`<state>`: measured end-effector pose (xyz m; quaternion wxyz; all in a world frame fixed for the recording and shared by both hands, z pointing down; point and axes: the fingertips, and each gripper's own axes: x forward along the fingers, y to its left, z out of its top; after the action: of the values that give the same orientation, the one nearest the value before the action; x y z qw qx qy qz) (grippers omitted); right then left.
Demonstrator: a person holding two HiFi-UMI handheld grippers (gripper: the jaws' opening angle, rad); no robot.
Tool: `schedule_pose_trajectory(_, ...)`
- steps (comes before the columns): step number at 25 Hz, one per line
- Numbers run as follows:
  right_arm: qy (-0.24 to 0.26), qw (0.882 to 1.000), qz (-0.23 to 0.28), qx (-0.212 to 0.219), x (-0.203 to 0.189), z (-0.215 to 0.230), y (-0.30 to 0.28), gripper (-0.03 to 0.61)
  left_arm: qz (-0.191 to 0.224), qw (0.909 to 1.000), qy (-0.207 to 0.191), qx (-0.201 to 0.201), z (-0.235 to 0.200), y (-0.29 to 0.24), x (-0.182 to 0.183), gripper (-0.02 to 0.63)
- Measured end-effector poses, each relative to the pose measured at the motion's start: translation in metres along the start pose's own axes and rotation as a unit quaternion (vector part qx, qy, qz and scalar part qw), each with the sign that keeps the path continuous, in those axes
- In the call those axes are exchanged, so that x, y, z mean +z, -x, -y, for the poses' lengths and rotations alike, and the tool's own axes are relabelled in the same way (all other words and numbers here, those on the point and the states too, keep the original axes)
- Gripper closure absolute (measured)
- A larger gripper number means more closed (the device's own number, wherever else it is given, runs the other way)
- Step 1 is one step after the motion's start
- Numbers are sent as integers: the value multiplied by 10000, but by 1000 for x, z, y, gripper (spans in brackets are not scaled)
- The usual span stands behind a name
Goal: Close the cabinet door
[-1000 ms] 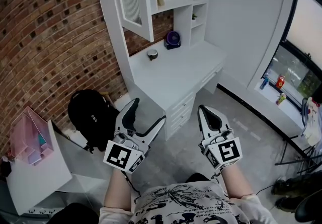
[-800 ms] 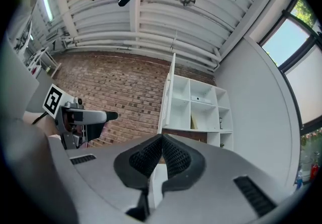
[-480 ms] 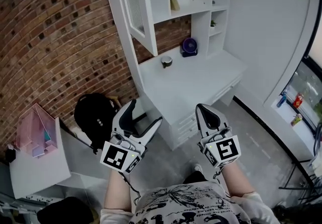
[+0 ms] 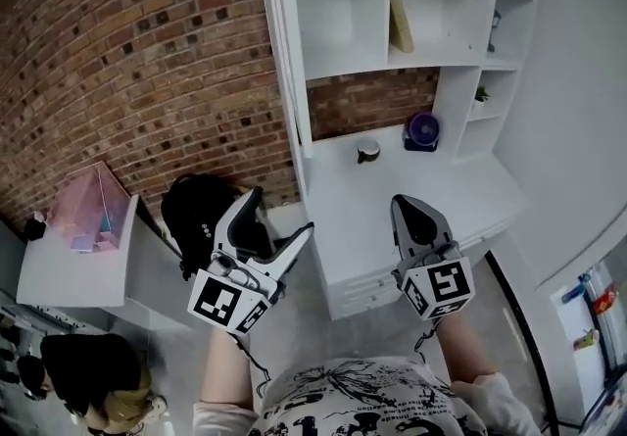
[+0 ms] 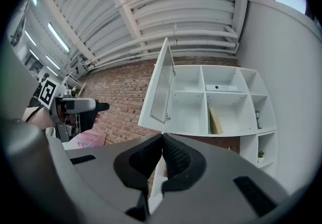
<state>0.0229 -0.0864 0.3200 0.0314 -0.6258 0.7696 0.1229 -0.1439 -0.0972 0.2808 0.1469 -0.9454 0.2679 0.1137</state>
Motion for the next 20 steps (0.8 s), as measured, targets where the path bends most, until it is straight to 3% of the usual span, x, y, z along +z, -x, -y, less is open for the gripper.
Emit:
schedule_pose_trajectory(4, -20, 9990, 83, 438, -6, 19, -27, 563, -52, 9996, -105, 276, -7, -20, -3, 244)
schedule_pose_trajectory(9, -135, 9969, 197, 755, -7, 9, -52, 563, 147, 9993, -68, 342, -36, -26, 17, 244)
schedule_pose_trajectory(15, 105, 9971, 133, 736, 5, 3, -85, 563, 629, 9978, -89, 168, -84, -51, 69, 244)
schedule_pose_trajectory(20, 241, 9963, 106, 814, 16, 3, -106, 563, 1024, 9944, 76, -259, -114, -81, 122, 245)
